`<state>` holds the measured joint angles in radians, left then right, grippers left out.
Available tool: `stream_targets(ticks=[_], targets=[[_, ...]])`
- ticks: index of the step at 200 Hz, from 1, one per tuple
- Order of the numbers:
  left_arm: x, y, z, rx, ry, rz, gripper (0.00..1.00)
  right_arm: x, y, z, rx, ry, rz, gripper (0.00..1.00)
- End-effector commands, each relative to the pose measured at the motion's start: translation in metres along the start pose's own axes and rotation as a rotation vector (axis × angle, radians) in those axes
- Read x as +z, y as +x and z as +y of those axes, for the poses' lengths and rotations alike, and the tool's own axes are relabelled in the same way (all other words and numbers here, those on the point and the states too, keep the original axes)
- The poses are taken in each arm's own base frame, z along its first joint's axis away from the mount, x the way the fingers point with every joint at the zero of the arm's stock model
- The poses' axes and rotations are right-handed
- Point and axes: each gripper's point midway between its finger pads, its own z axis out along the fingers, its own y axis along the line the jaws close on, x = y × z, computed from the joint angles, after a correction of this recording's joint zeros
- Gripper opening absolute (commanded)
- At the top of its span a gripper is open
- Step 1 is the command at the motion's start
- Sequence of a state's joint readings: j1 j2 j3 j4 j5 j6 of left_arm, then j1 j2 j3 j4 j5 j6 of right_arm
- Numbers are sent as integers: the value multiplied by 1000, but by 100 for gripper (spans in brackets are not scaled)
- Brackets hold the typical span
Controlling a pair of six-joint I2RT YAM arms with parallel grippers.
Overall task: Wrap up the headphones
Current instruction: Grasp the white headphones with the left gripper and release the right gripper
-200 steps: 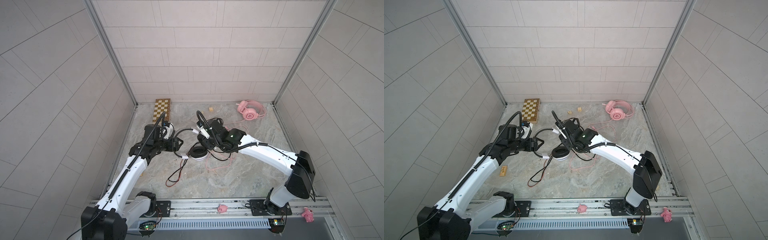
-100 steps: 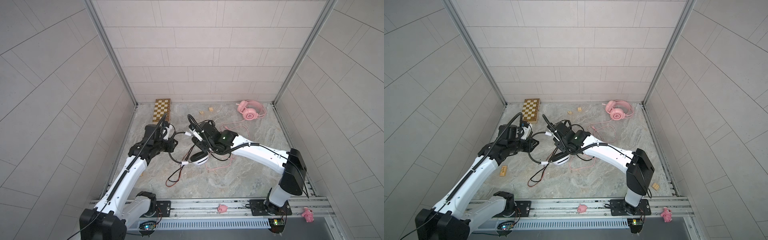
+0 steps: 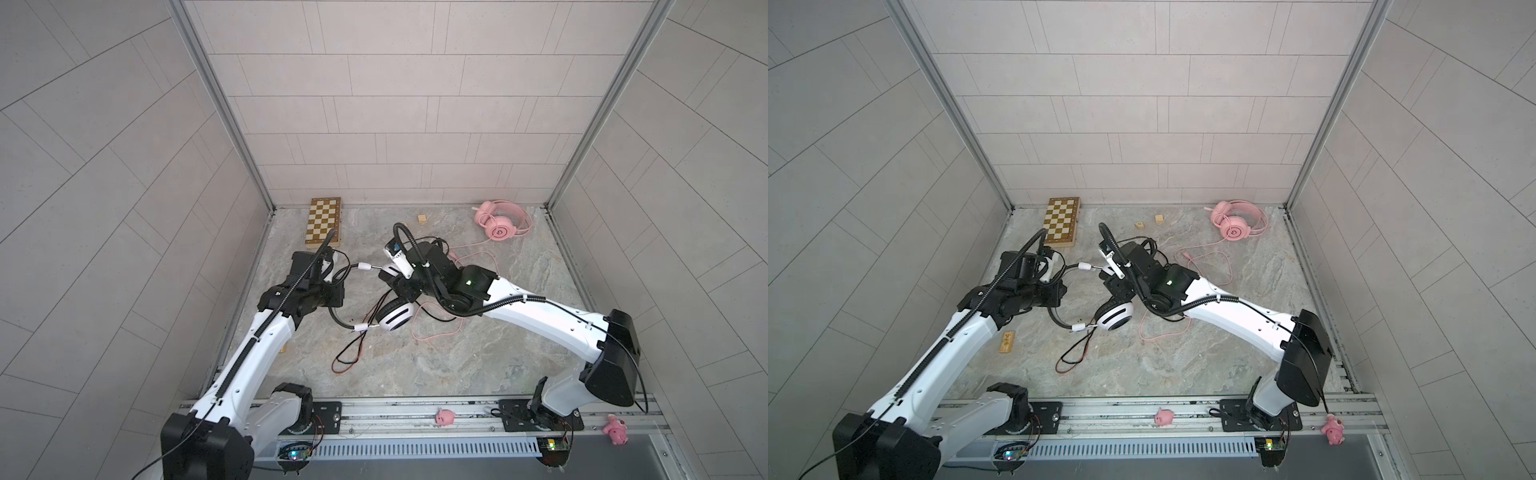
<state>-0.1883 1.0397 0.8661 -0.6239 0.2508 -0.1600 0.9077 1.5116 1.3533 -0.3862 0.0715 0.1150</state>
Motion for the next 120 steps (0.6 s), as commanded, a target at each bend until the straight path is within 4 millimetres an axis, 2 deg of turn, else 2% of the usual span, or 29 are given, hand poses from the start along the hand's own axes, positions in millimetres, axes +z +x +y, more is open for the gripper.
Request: stream_targets(ticks=[1, 16, 33, 48, 61, 92, 120], targets=[[-20, -23, 8, -38, -58, -90, 0, -32, -18, -29, 103, 45, -106, 76], [-20, -22, 8, -46, -58, -90, 0, -54, -26, -43, 183, 19, -185, 76], [-21, -24, 8, -59, -59, -97, 0, -82, -33, -60, 275, -13, -293, 84], [-21, -25, 10, -82, -52, -102, 0, -107, -32, -76, 318, 13, -374, 89], [-22, -28, 11, -117, -33, -109, 0, -119, -26, -93, 338, 75, -399, 92], [-23, -41, 16, -184, 15, -153, 0, -118, -8, -118, 395, 107, -380, 92], [-33, -70, 20, -315, 74, -212, 0, -106, 9, -137, 455, 135, -356, 92]])
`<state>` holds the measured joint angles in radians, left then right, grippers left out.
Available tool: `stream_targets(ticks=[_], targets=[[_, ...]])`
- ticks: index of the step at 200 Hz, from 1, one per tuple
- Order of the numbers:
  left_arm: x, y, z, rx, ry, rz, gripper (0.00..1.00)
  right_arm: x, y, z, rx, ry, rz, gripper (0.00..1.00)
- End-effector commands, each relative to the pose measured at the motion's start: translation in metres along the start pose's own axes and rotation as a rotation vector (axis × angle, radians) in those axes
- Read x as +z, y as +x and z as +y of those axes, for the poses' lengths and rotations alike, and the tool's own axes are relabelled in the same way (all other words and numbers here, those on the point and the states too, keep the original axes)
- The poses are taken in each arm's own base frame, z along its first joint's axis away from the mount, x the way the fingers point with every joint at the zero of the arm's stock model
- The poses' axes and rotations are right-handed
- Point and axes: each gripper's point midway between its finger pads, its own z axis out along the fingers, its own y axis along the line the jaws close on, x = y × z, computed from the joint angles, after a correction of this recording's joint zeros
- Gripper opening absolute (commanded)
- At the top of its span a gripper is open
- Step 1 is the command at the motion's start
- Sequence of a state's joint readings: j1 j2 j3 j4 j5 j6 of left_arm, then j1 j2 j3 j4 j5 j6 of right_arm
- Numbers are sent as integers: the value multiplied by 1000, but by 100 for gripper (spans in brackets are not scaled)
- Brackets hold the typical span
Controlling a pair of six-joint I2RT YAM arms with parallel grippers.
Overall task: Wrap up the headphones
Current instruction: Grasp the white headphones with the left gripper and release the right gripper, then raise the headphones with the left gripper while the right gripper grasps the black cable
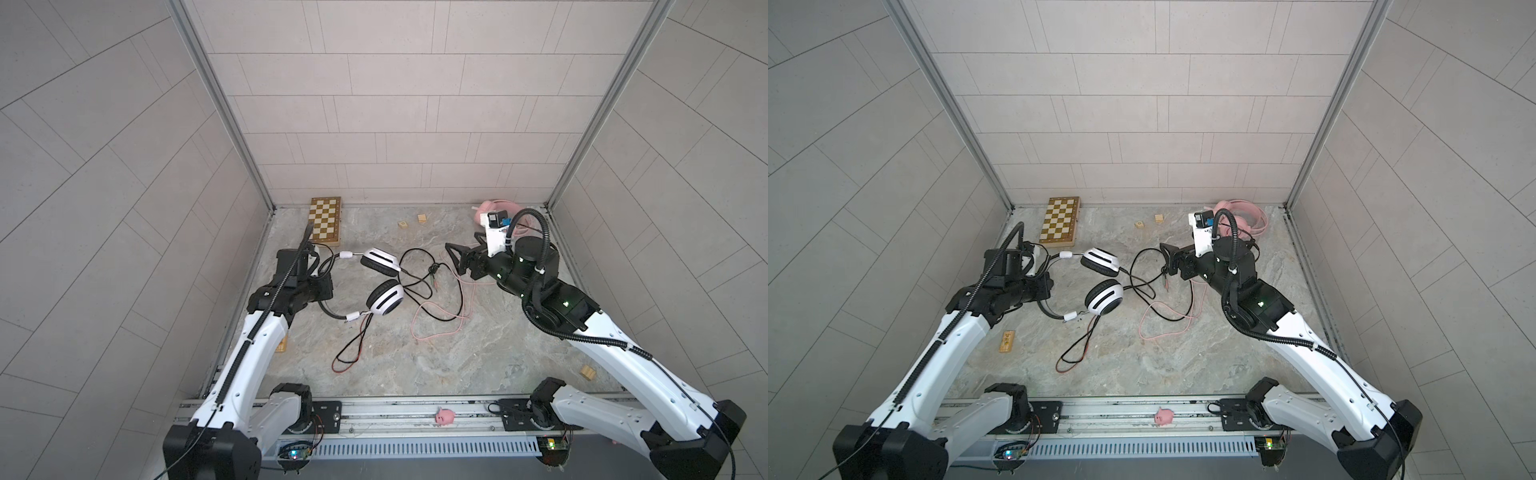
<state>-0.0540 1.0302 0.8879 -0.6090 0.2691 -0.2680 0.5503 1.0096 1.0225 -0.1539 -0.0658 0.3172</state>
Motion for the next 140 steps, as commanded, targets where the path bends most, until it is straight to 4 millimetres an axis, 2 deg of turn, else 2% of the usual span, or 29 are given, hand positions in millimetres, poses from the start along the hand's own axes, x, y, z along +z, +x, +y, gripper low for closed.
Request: stream_targets(ticks=[1, 33, 65, 75, 93, 109, 140], targets=[[-19, -50, -22, -132, 143, -121, 0, 13, 21, -15, 57, 18, 51, 92], [-52, -104, -42, -245, 283, -202, 0, 35, 49, -28, 46, 40, 120, 92], [-102, -151, -57, -256, 316, -298, 0, 66, 82, -19, 79, -47, 186, 92], [-117, -163, -63, -271, 348, -329, 0, 75, 87, -16, 105, -70, 190, 92], [-140, -180, -76, -288, 404, -370, 0, 89, 91, 2, 161, -183, 177, 92], [-152, -189, -85, -304, 452, -388, 0, 100, 100, 19, 205, -271, 179, 92], [-160, -194, -90, -300, 476, -403, 0, 114, 117, 58, 193, -389, 238, 90]])
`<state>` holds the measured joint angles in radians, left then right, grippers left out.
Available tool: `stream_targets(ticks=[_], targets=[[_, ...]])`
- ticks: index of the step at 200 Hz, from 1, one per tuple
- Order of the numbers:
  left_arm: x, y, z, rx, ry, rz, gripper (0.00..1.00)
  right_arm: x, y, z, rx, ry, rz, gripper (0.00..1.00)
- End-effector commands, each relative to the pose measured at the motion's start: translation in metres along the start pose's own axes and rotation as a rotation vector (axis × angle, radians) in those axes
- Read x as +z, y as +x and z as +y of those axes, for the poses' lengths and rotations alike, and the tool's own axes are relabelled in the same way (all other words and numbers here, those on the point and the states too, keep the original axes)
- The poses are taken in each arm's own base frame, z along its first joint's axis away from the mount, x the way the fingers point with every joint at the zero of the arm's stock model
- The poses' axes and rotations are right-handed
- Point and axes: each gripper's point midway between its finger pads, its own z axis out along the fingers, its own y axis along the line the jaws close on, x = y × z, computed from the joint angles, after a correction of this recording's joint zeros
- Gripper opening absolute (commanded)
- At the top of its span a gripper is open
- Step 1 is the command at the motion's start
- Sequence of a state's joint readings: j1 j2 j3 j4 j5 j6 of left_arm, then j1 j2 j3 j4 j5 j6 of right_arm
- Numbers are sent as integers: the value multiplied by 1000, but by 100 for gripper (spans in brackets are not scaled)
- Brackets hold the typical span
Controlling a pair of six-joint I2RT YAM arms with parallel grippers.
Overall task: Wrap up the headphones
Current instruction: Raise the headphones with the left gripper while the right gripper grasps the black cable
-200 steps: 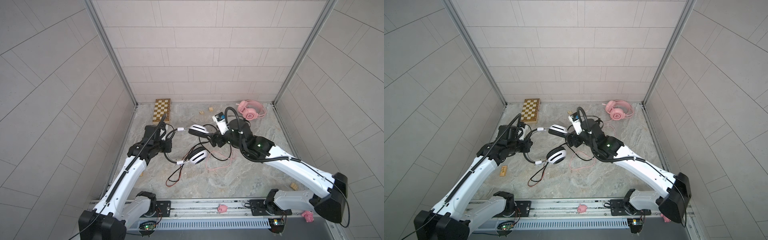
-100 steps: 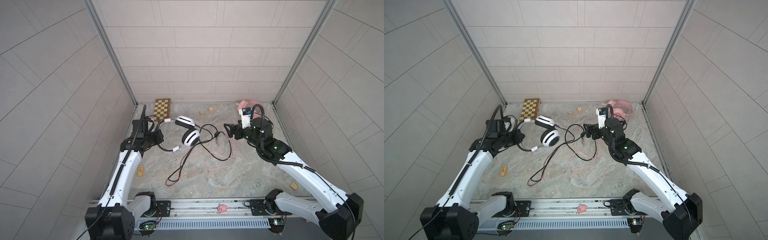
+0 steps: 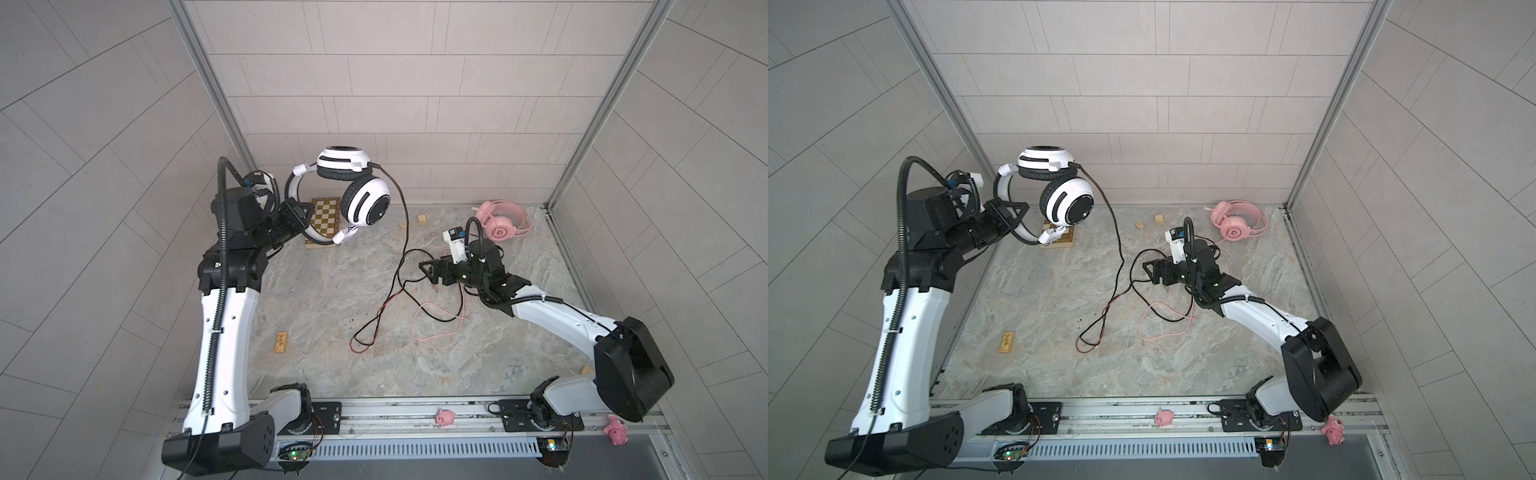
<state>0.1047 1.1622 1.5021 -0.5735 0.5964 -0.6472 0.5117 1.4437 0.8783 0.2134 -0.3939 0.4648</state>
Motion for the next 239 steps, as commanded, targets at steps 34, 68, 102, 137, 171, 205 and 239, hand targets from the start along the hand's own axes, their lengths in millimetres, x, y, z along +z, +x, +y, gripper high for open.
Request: stream_targets(ticks=[34, 68, 102, 137, 171, 205, 239], targets=[[-4, -10, -18, -45, 67, -7, 0, 27, 6, 81, -66, -269, 13, 87], [-5, -11, -11, -27, 18, -11, 0, 33, 14, 81, -58, -258, 38, 85], [-4, -13, -9, -47, 27, -13, 0, 22, 11, 85, -90, -273, 14, 85], [-3, -5, -12, -80, 83, -6, 0, 35, 14, 103, -57, -320, 6, 84], [-3, 4, -5, -84, 63, 10, 0, 57, 33, 131, -54, -373, 46, 75], [3, -4, 2, -117, 59, -8, 0, 81, 53, 128, 13, -391, 63, 46], [10, -10, 9, -160, 74, -37, 0, 86, 59, 118, 7, -350, 76, 14]])
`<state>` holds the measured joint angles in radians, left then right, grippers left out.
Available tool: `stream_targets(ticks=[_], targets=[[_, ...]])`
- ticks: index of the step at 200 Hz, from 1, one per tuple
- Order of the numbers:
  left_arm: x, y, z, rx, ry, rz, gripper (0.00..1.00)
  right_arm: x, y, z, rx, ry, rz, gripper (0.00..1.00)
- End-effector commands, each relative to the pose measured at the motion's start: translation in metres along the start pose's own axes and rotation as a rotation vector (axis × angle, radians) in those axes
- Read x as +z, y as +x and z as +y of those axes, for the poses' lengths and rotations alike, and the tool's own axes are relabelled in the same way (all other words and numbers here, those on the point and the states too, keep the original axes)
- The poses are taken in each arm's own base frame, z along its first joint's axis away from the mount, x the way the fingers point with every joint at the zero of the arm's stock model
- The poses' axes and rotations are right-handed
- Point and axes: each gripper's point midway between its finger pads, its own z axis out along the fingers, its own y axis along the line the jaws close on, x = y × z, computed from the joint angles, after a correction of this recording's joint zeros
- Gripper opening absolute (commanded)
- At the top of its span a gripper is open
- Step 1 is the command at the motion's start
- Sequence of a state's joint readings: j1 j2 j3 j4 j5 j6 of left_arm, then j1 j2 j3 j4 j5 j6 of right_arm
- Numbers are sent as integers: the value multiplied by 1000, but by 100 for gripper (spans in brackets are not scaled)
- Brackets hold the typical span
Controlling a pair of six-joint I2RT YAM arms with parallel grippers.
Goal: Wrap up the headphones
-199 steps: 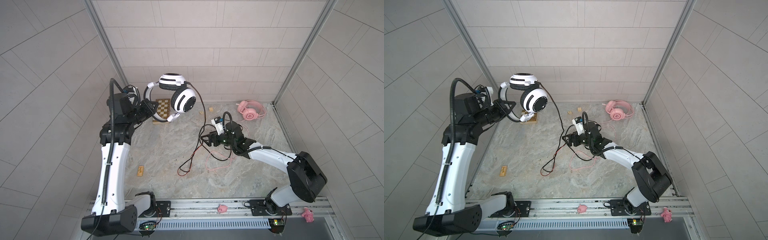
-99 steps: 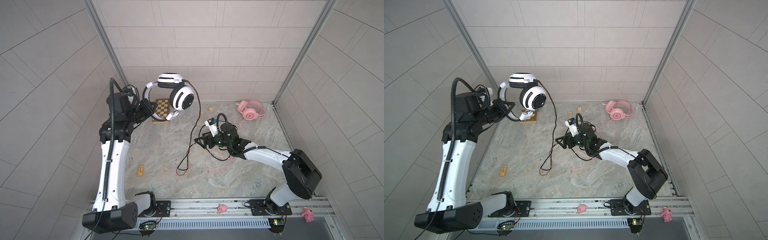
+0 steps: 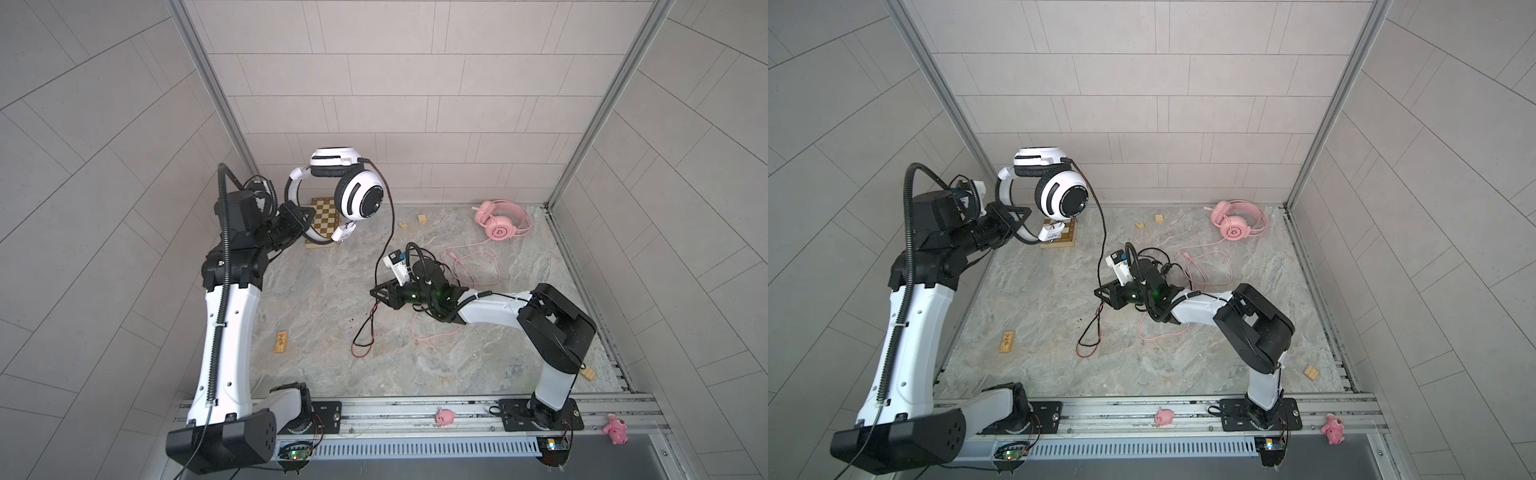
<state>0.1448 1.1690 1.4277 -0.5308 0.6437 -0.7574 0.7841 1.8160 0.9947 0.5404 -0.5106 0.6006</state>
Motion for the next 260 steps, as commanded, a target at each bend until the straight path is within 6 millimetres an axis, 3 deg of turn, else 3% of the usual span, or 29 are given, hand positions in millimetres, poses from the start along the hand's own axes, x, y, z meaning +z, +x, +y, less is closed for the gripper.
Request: stream_targets(ticks=[1, 36, 68, 100, 142, 169, 180, 188, 204, 224, 260], targets=[[-1, -16, -16, -18, 88, -59, 0, -5, -17, 5, -15, -5, -56, 14], [6, -20, 1, -28, 74, -83, 0, -20, -23, 1, -86, 85, -38, 10], [19, -29, 43, -60, 9, -118, 0, -46, -33, 0, -180, 194, -22, 10], [30, -26, 90, -118, -66, -148, 0, -91, -51, -6, -332, 387, -1, 10], [41, -19, 118, -104, -91, -173, 0, -142, -72, -9, -456, 576, 15, 10], [56, -1, 142, -16, -152, -80, 0, -146, -79, 4, -459, 558, 21, 11], [61, 18, 169, 63, -239, -16, 0, -145, -75, 5, -465, 559, 49, 10], [59, 31, 193, -50, -306, 5, 0, -146, -73, 3, -461, 568, 58, 10], [70, 30, 161, -23, -123, 30, 0, -147, -72, 1, -438, 584, 54, 10], [63, 36, 161, 86, -257, 44, 0, -140, -73, 5, -427, 563, 78, 10], [71, 49, 159, 70, -243, 98, 0, -134, -69, 11, -468, 575, 145, 10]])
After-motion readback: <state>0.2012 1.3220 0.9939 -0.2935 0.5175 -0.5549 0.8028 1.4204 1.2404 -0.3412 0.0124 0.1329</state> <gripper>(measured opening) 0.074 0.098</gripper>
